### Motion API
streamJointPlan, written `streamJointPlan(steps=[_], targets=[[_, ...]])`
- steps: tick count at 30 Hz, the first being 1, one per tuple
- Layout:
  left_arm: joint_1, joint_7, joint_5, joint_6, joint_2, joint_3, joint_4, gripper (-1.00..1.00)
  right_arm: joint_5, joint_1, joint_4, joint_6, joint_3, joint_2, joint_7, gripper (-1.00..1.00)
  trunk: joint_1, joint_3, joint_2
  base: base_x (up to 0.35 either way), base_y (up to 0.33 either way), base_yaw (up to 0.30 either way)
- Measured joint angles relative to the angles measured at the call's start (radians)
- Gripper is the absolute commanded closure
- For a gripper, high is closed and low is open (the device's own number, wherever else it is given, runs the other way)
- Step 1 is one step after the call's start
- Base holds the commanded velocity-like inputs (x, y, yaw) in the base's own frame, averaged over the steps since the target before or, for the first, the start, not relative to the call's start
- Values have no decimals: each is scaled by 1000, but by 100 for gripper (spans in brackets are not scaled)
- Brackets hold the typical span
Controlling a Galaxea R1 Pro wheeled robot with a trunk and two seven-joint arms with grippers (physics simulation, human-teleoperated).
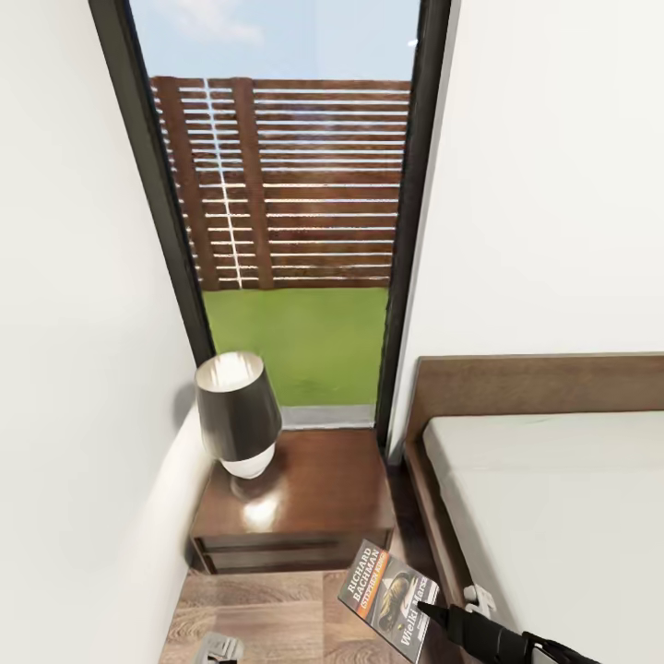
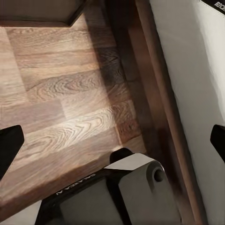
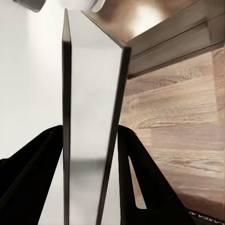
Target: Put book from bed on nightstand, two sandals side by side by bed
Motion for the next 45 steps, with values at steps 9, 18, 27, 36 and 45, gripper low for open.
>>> streamJointPlan(steps=[9, 18, 27, 36, 45], targets=[[0, 0, 0, 0, 0, 0, 0, -100, 0, 0, 0, 0, -1, 0, 0, 100, 0, 0, 0, 289, 0, 0], [0, -1, -2, 0, 0, 0, 0, -100, 0, 0, 0, 0, -3, 0, 0, 100, 1, 0, 0, 29, 0, 0], [0, -10, -1, 0, 0, -4, -6, -100, 0, 0, -1, 0, -3, -1, 0, 100, 1, 0, 0, 0, 0, 0], [-15, -328, 2, 138, -4, -3, -273, -100, 0, 0, -1, 1, -3, -3, 0, 100, 1, 0, 0, 0, 0, 0], [-15, -529, 183, 510, 56, 5, -773, -100, 0, 0, -1, 1, -3, -3, 0, 100, 0, 0, 0, 0, 0, 0]])
